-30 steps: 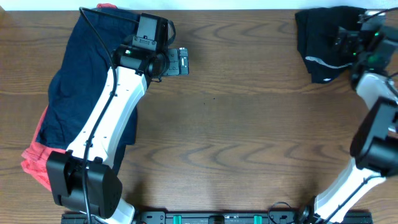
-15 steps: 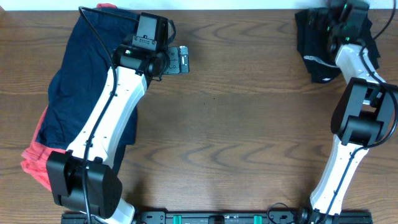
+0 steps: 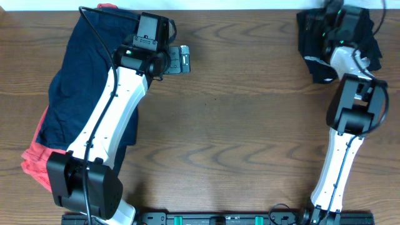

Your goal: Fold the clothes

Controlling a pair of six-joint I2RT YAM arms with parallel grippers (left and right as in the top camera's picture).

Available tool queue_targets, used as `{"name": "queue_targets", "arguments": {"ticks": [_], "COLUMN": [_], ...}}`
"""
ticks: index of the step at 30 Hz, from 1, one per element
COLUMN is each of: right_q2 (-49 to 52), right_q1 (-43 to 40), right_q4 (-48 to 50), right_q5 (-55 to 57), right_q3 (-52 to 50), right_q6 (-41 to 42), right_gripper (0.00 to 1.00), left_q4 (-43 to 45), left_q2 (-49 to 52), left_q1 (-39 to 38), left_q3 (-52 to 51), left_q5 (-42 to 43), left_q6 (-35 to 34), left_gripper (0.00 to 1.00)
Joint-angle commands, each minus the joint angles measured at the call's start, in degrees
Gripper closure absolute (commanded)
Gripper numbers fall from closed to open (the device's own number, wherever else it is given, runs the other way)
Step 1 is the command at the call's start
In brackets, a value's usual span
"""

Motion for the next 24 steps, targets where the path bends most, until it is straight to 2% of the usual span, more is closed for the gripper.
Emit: {"name": "queue_targets", "arguments": {"ticks": [1,13,20,24], "right_q2": [2.1,2.0,-8.2,-16.8], "right_q1": [-1.2,-3.0,-2.9,-2.5], "right_q4": [-0.6,-3.5,-6.5,-12.1], "right_q5": [0.1,-1.6,-5.3,-5.3], "right_q3": [-0.2,0.0,0.0,0.0], "right_q6": [2.7,3.4,3.4,3.4], "right_gripper": [0.01,0.01,0.01,0.01], "left_q4": [0.3,0.3,0.2,0.2], "left_q2": [0.4,0.4,0.4,0.4], "left_q1": [0.2,0.2,0.2,0.2], "left_q3": [0.6,0.6,0.6,0.5], "left_q5": [-0.7,-0.7,-0.7,-0.7], "left_q6": [0.7,0.7,0.7,0.7], "left_gripper": [0.02,0.02,0.02,0.02]}}
